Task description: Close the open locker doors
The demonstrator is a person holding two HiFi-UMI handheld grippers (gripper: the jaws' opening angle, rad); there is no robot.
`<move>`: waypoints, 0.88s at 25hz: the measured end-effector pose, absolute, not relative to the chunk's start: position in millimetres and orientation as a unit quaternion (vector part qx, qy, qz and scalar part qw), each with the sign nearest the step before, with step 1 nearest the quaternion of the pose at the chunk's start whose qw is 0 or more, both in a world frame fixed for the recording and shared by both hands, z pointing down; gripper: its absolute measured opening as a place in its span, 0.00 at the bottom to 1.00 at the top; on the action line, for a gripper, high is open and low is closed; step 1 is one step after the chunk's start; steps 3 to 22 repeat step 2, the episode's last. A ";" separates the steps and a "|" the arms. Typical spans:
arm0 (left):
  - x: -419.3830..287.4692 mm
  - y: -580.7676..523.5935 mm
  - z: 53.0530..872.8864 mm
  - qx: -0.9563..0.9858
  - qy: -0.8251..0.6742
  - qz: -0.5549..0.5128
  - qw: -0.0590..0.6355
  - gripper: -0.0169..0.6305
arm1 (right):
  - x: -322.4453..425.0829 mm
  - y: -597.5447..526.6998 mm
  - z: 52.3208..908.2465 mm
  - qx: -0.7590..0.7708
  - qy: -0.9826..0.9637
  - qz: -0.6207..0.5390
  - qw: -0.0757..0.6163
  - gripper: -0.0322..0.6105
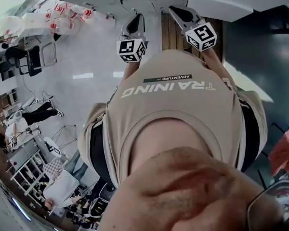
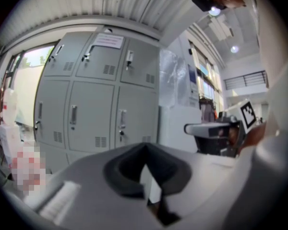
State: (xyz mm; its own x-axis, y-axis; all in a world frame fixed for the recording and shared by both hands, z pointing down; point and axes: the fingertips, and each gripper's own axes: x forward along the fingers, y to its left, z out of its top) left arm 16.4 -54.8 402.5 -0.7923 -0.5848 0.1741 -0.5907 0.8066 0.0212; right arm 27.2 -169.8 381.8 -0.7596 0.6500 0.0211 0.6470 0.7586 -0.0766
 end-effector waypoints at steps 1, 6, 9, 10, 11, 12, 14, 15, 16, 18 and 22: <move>14.6 -53.3 402.4 0.313 -0.946 0.018 0.085 0.03 | 26.5 -166.2 383.0 -0.345 -0.938 0.035 0.023 0.07; 13.1 -51.8 402.5 0.316 -0.945 0.020 0.084 0.03 | 26.2 -162.5 384.5 -0.344 -0.938 0.038 0.023 0.07; 13.1 -51.8 402.5 0.316 -0.945 0.020 0.084 0.03 | 26.2 -162.5 384.5 -0.344 -0.938 0.038 0.023 0.07; 13.1 -51.8 402.5 0.316 -0.945 0.020 0.084 0.03 | 26.2 -162.5 384.5 -0.344 -0.938 0.038 0.023 0.07; 13.1 -51.8 402.5 0.316 -0.945 0.020 0.084 0.03 | 26.2 -162.5 384.5 -0.344 -0.938 0.038 0.023 0.07; 13.1 -51.8 402.5 0.316 -0.945 0.020 0.084 0.03 | 26.2 -162.5 384.5 -0.344 -0.938 0.038 0.023 0.07; 13.1 -51.8 402.5 0.316 -0.945 0.020 0.084 0.03 | 26.2 -162.5 384.5 -0.344 -0.938 0.038 0.023 0.07; 13.1 -51.8 402.5 0.316 -0.945 0.020 0.084 0.03 | 26.2 -162.5 384.5 -0.344 -0.938 0.038 0.023 0.07; 13.1 -51.8 402.5 0.316 -0.945 0.020 0.084 0.03 | 26.2 -162.5 384.5 -0.344 -0.938 0.038 0.023 0.07; 13.1 -51.8 402.5 0.316 -0.945 0.020 0.084 0.03 | 26.2 -162.5 384.5 -0.344 -0.938 0.038 0.023 0.07; 13.1 -51.8 402.5 0.316 -0.945 0.020 0.084 0.03 | 26.2 -162.5 384.5 -0.344 -0.938 0.038 0.023 0.07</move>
